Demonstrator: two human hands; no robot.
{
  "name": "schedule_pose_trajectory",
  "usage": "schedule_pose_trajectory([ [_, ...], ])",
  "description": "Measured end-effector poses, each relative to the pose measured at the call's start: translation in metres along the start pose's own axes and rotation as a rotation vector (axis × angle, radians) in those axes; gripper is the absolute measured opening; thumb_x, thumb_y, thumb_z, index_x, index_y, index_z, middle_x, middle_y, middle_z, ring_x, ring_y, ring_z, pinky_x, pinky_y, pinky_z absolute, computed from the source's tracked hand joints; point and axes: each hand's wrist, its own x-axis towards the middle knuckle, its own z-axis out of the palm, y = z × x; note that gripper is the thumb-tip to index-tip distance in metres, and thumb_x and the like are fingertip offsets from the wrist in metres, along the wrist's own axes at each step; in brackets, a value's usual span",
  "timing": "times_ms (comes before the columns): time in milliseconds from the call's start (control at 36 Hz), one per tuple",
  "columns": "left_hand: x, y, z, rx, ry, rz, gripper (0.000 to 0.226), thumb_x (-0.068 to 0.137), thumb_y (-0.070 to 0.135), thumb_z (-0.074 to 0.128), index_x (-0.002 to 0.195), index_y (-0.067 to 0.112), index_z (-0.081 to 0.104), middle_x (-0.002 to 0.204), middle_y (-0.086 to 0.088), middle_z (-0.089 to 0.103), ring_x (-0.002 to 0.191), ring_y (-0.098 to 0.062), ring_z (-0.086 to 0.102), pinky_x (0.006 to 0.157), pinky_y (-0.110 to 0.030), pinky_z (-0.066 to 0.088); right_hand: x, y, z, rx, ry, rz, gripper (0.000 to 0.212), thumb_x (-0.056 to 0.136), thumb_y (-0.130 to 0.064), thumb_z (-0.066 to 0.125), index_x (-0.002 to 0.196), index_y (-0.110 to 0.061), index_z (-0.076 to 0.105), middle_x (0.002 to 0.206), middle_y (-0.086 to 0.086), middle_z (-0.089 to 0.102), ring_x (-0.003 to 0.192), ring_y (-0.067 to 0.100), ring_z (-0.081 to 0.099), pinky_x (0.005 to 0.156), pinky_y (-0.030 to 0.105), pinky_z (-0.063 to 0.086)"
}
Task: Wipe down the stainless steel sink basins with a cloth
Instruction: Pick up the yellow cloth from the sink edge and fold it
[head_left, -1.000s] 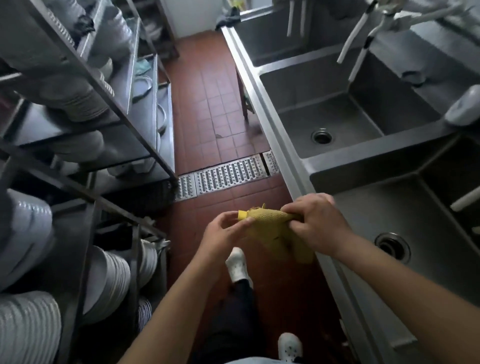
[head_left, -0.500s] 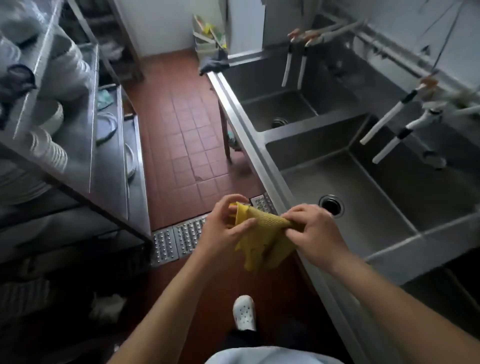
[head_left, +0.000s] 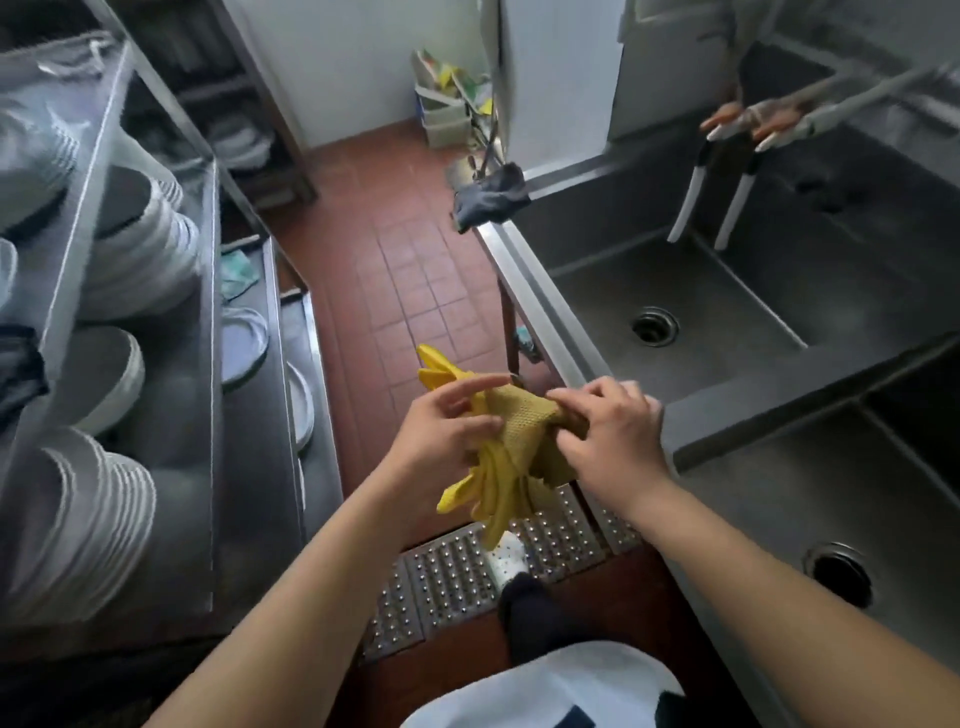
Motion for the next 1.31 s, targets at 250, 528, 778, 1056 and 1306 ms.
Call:
schedule_pose_trajectory([
  [250, 0.144, 0.091, -0.067, -0.012, 0.349, 0.030, 0.053, 0.080, -0.014, 0.054, 0.111, 0.026, 0.071, 0.079, -0.009, 0.059, 0.048, -0.016, 0.047, 0.047, -0.026, 0.041, 0.140, -0.106, 0.045, 0.455, -0.184, 0.089, 0.065, 0.082, -0.043, 0.071, 0.141, -0.025, 0.050, 0.133, -0.005, 0.058, 0.123, 0.016, 0.054, 0.107, 0.045, 0.042],
  [528, 0.308, 0.157, -0.116, -0.121, 0.169, -0.048, 0.045, 0.083, -0.011, 0.060, 0.119, 0.016, 0.064, 0.064, 0.003, 0.071, 0.062, -0.019, 0.070, 0.060, -0.037, 0.060, 0.304, -0.129, 0.080, 0.239, 0.026, 0.303, 0.051, 0.079, -0.016, 0.064, 0.125, -0.038, 0.065, 0.107, -0.001, 0.075, 0.101, 0.028, 0.065, 0.093, 0.041, 0.050],
  [778, 0.436, 0.240, -0.151, 1.096, -0.304, 0.585, 0.041, 0.078, 0.021, 0.068, 0.118, 0.029, 0.068, 0.111, 0.006, 0.072, 0.099, -0.017, 0.065, 0.080, -0.032, 0.053, 0.411, -0.132, 0.034, 0.169, 0.101, 0.534, 0.042, 0.077, -0.021, 0.063, 0.110, -0.046, 0.070, 0.100, -0.015, 0.075, 0.095, 0.014, 0.069, 0.083, 0.035, 0.057],
  [1056, 0.578, 0.286, -0.072, 1.455, -0.635, 0.902, 0.027, 0.091, 0.033, 0.058, 0.116, 0.037, 0.066, 0.104, -0.003, 0.071, 0.097, -0.031, 0.066, 0.067, -0.034, 0.047, 0.484, -0.083, 0.001, 0.184, 0.156, 0.792, 0.048, 0.073, -0.016, 0.057, 0.105, -0.049, 0.070, 0.102, -0.018, 0.073, 0.093, 0.014, 0.068, 0.081, 0.038, 0.058],
  [1306, 0.673, 0.291, 0.033, 1.279, -0.559, 0.904, 0.032, 0.097, 0.025, 0.050, 0.125, 0.035, 0.062, 0.123, -0.007, 0.063, 0.104, -0.035, 0.060, 0.073, -0.040, 0.048, 0.577, 0.015, -0.031, -0.233, 0.423, 0.746, 0.042, 0.084, -0.014, 0.054, 0.114, -0.040, 0.070, 0.105, -0.001, 0.073, 0.101, 0.029, 0.060, 0.091, 0.038, 0.037],
])
